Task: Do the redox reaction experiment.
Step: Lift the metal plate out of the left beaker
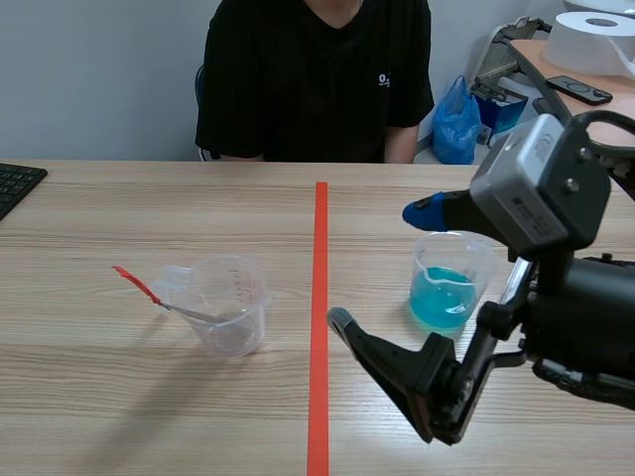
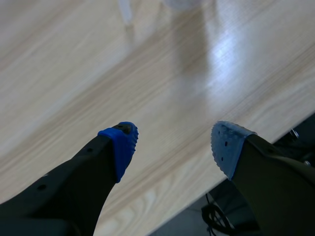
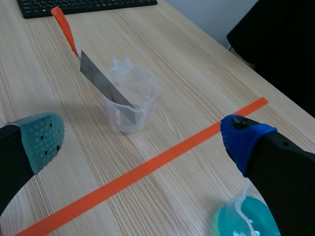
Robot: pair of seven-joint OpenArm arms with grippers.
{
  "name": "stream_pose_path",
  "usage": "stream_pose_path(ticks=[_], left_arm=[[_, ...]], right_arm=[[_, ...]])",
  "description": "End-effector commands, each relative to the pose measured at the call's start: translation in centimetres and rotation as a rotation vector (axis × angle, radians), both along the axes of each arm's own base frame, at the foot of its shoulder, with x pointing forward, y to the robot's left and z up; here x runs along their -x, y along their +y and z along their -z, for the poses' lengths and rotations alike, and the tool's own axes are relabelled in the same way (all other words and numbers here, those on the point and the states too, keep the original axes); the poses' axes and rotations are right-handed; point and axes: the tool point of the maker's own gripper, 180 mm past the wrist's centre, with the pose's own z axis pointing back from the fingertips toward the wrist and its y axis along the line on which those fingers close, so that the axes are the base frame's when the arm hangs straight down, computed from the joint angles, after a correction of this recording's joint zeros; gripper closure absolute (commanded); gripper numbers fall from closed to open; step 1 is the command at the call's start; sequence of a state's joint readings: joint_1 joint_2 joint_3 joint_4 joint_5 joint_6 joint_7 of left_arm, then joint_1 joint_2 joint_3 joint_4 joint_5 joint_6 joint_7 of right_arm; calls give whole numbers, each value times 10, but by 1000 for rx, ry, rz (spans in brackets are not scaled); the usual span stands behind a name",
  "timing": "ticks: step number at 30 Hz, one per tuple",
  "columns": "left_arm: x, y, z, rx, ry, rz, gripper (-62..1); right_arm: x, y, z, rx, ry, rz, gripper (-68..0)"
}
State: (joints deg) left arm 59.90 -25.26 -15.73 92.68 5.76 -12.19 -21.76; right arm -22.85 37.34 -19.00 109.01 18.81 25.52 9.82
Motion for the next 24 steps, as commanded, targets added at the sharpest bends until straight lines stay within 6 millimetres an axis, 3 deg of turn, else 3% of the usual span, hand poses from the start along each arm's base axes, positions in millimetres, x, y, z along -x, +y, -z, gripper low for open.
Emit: stream_pose_path(ticks=[1,12,18,24], left_arm=[[2,-3,-2,12,-13,0,-323],[48,1,31,-46,106,-14,-189],[56,4,38,-53,142,-51,-107],[55,5,38,-51,138,-70,-43]], right_arm=[[-2,5,-12,-20,-35,-17,-679],[11,47,-17,-37,-71,-146,-679],[16,72,-16,-32,-101,-194,-679],[19,98,-4,-31,-83,-237,-679]])
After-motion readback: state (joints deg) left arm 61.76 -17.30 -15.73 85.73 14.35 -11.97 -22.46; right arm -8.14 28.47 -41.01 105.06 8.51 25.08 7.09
